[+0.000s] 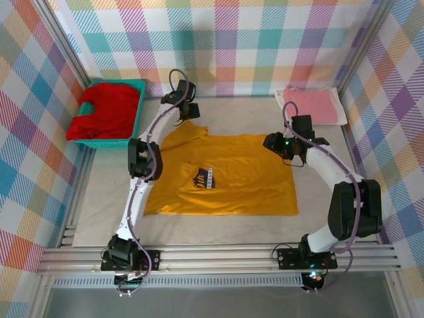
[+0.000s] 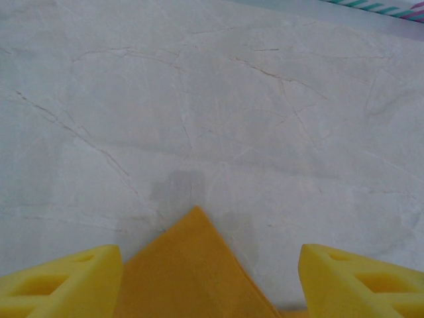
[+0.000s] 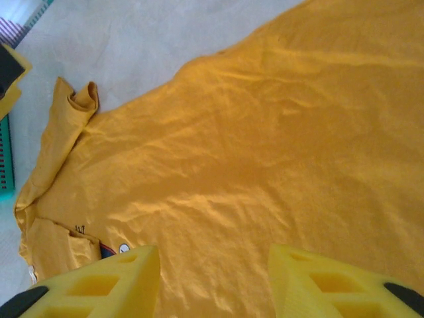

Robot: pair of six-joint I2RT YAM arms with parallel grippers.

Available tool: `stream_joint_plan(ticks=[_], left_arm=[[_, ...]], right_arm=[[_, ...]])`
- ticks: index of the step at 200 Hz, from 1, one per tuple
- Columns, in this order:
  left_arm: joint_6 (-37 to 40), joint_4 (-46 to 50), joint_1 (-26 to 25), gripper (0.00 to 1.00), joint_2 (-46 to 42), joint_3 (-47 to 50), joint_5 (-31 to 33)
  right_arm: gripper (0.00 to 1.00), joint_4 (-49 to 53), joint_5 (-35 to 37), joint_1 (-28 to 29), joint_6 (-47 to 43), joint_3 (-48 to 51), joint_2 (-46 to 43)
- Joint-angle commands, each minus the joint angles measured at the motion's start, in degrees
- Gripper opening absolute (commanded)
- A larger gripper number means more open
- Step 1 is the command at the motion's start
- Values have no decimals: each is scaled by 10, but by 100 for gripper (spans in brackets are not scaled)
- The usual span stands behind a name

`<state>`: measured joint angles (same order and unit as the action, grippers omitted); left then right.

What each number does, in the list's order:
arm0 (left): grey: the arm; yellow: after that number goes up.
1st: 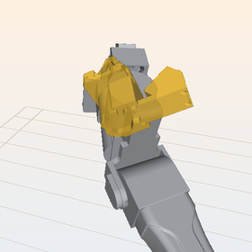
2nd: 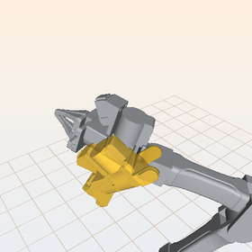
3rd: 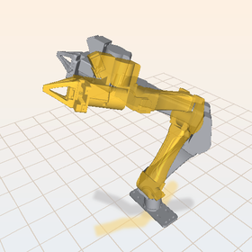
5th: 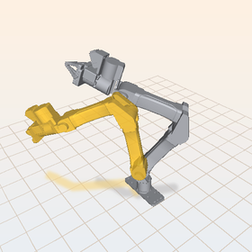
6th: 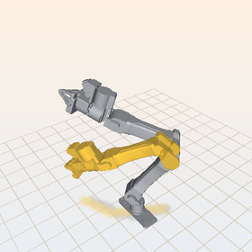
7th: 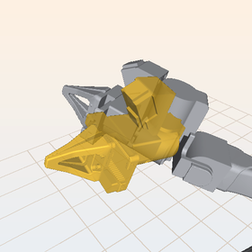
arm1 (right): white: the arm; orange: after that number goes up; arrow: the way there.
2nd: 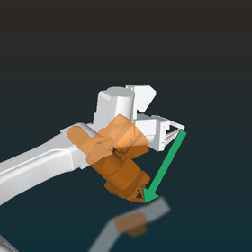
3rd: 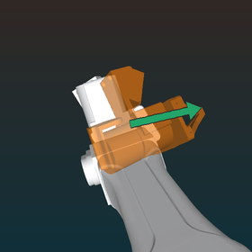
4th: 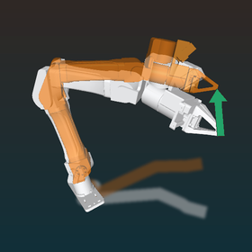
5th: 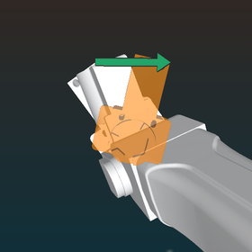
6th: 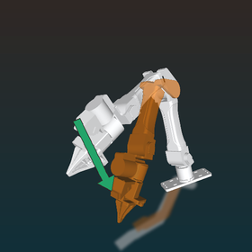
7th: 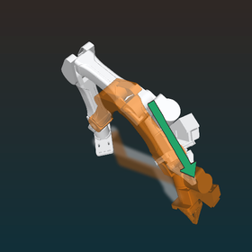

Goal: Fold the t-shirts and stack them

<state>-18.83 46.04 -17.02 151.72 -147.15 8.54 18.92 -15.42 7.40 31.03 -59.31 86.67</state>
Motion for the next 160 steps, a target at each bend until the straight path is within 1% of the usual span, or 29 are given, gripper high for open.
stream_joint_plan(ticks=[1,37,42,53,64,72,85,104,117,132,137,151,160], left_arm=[[-11,-4,5,72,35,-29,-18],[-14,-13,6,72,57,-30,-26],[-15,-13,6,71,58,-30,-26],[-15,-15,5,64,61,-31,-28],[-14,-17,6,54,65,-30,-31],[-13,-19,6,50,67,-31,-31],[-11,-20,6,33,68,-31,-36],[-10,-18,5,19,64,-31,-39],[-8,-13,6,13,56,-31,-34],[-1,-9,6,10,41,-31,-25],[1,-8,6,6,35,-30,-20],[8,-8,7,0,18,-30,-12],[12,-6,7,0,5,-30,-7]], right_arm=[[47,-27,-27,-1,0,13,-13],[47,-32,-39,-1,-6,15,-16],[47,-33,-40,-1,-6,15,-17],[47,-33,-43,-1,-8,16,-21],[47,-34,-44,-1,-9,18,-25],[47,-35,-43,-1,-10,19,-26],[47,-34,-41,-2,-12,20,-26],[47,-34,-38,-3,-11,21,-23],[47,-36,-37,-3,-11,20,-19],[48,-35,-34,-3,-10,11,-10],[48,-33,-34,-4,-10,6,-5],[48,-26,-33,-5,-10,-11,12],[47,-25,-32,-5,-11,-21,24]])
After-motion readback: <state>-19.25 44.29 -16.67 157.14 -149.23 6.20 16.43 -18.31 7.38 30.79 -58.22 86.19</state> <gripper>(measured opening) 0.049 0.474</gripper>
